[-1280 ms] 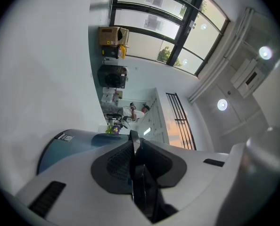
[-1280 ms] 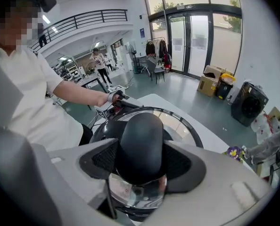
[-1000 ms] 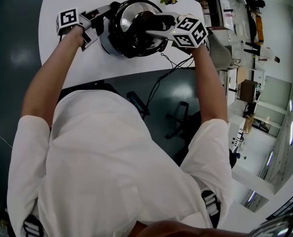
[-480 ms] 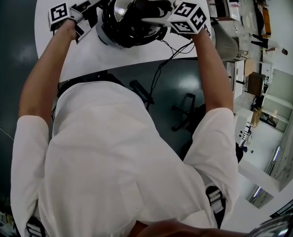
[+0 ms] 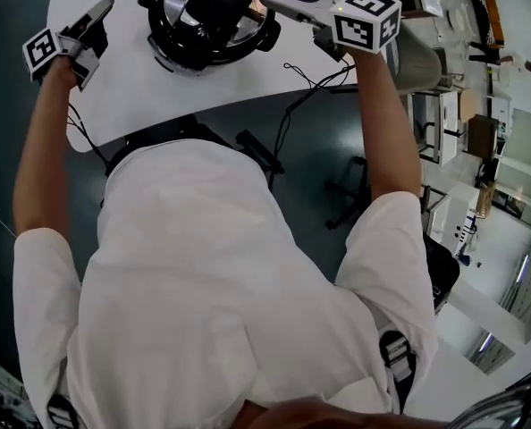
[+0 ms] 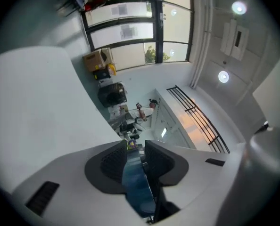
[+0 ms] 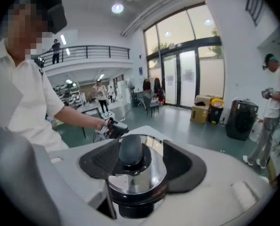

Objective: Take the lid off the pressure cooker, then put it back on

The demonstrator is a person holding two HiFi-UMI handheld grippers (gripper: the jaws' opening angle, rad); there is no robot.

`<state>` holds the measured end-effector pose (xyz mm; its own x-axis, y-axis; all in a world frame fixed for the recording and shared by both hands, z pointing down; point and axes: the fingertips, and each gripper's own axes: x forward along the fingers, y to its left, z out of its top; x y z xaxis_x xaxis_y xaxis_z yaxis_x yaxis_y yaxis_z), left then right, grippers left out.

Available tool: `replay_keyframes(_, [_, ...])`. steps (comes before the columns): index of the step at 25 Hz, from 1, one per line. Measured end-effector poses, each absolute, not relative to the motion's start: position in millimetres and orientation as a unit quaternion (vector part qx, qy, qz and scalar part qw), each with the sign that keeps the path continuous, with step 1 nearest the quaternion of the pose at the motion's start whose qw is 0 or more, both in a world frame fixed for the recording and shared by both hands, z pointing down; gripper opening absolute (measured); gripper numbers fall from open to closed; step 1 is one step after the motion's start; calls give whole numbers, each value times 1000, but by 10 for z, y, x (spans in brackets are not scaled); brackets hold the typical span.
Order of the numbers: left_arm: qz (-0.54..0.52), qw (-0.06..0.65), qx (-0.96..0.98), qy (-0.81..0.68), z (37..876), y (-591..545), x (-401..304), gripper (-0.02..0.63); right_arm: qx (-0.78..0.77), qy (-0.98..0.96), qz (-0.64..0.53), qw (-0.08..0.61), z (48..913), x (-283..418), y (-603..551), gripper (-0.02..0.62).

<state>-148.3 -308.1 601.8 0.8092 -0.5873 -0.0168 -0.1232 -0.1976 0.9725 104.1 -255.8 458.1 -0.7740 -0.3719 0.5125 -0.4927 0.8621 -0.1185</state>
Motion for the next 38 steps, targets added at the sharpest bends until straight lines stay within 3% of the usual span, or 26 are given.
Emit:
replay_keyframes(5, [-231, 461, 790, -332, 5343, -2871, -2012, 106, 301, -947, 83, 82, 3914, 1527, -2348, 295])
replay_keyframes(10, [-185, 274, 857, -395, 4571, -2474, -2036, 104, 338, -939, 48, -35, 3525, 1839, -1947, 272])
replay_keyframes(14, [-121, 123, 890, -421, 4097, -2106, -1837, 92, 372, -924, 38, -80, 3616, 1987, -1686, 177])
replay_keyframes(18, [-70, 27, 894, -442, 3983, -1715, -1517, 74, 433, -897, 10, -88, 3824, 2038, -1417, 115])
replay_keyframes(22, [-78, 13, 878, -472, 4217, -1352, -1386, 64, 489, -867, 27, -95, 4133, 2067, -1109, 89])
replay_keyframes(24, [-95, 30, 869, -485, 4370, -1162, -1376, 58, 518, -849, 43, -94, 4323, 2099, -925, 9])
replay_keyframes(38, [-23, 47, 887, -459, 4928, 562, -1258, 15, 550, -832, 75, -29, 4876, 1608, 702, 6])
